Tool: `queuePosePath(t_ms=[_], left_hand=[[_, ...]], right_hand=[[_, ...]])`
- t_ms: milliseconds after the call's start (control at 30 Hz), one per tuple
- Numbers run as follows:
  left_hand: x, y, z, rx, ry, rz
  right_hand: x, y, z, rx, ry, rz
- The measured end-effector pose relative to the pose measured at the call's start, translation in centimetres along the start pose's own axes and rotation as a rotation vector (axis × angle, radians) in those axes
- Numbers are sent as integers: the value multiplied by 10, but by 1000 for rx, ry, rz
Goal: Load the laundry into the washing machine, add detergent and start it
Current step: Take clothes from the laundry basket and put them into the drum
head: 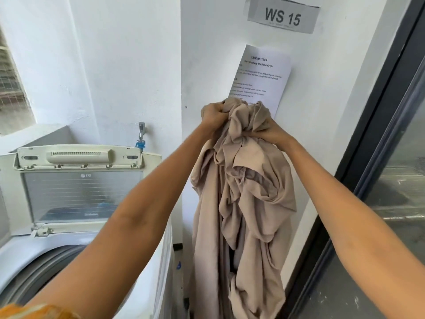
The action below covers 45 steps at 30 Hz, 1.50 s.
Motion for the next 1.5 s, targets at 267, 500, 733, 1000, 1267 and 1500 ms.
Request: queuePosePath(t_ms=[267, 500, 733, 1000, 1267, 1500], left_hand=[[11, 7, -11, -40, 52, -94], [52, 42, -39, -115, 242, 170], [11, 167, -176, 490, 38, -122], [-7, 136, -178, 441, -57, 25], [32, 25, -96, 165, -337, -1], [68, -59, -32, 106, -633, -56]], right_hand=[[-23, -1, 8, -136, -108, -189], [-17, -17, -7, -1, -145, 162], [28, -32, -55, 181, -130, 315], [37, -26, -40, 149, -140, 298], [26, -10, -7, -66, 27, -15], [9, -10, 19, -133, 191, -128]])
Point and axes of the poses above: each hand's wrist, its own y-axis away from the middle knuckle, its own x-axis out of the back of the hand, z = x × y, the point moved 3 cm from there along -y, towards the middle knuckle, and after that the axes turned 15 degrees about -x, right-handed, at the moved point
